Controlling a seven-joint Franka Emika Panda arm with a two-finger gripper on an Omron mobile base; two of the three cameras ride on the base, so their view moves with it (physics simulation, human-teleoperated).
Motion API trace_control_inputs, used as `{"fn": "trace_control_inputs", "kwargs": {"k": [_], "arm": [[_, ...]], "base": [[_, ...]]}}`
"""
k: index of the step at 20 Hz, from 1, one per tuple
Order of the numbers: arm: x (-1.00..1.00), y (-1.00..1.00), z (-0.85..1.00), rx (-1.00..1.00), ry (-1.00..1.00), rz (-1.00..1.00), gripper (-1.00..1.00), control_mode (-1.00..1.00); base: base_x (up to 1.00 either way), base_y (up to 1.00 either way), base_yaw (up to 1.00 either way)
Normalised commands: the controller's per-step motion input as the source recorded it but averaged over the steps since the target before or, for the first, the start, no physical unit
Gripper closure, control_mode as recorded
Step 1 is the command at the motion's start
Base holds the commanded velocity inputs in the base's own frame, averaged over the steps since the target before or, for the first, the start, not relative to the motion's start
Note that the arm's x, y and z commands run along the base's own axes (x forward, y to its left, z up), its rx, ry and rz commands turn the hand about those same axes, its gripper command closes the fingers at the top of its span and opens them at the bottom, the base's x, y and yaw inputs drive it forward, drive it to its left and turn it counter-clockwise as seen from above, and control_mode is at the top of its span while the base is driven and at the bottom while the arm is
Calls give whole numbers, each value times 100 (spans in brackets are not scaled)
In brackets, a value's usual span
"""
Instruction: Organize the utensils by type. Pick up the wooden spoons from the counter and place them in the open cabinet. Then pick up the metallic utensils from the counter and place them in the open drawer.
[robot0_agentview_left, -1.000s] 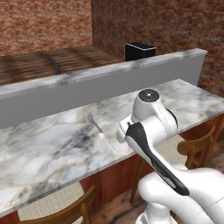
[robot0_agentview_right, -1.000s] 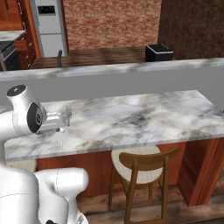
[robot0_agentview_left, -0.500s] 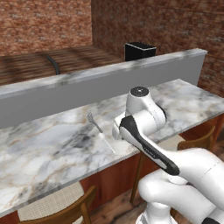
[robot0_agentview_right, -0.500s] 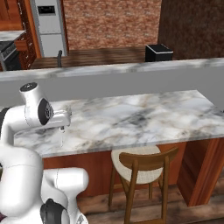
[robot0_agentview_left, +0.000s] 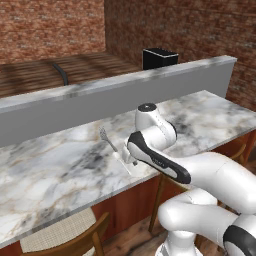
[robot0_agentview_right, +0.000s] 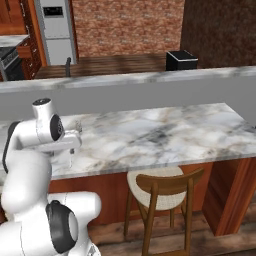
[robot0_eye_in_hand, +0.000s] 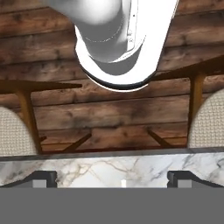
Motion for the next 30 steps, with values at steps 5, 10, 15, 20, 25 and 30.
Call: {"fn": "trace_control_inputs", "kwargs": {"k": [5, 10, 15, 20, 25, 30], "arm": [[12, 11, -31, 0, 2, 0, -100, -100], [24, 12, -11, 0, 0, 0, -100, -100], [31, 20, -8, 0, 0, 0, -100, -100], [30, 25, -12, 0, 0, 0, -100, -100], [31, 18, -17, 0, 0, 0, -100, -100], [33, 0, -22, 0, 0, 0, -100, -100]], "base": [[0, 0, 0], [0, 0, 0], [0, 0, 0], [0, 0, 0], [0, 0, 0], [0, 0, 0]]}}
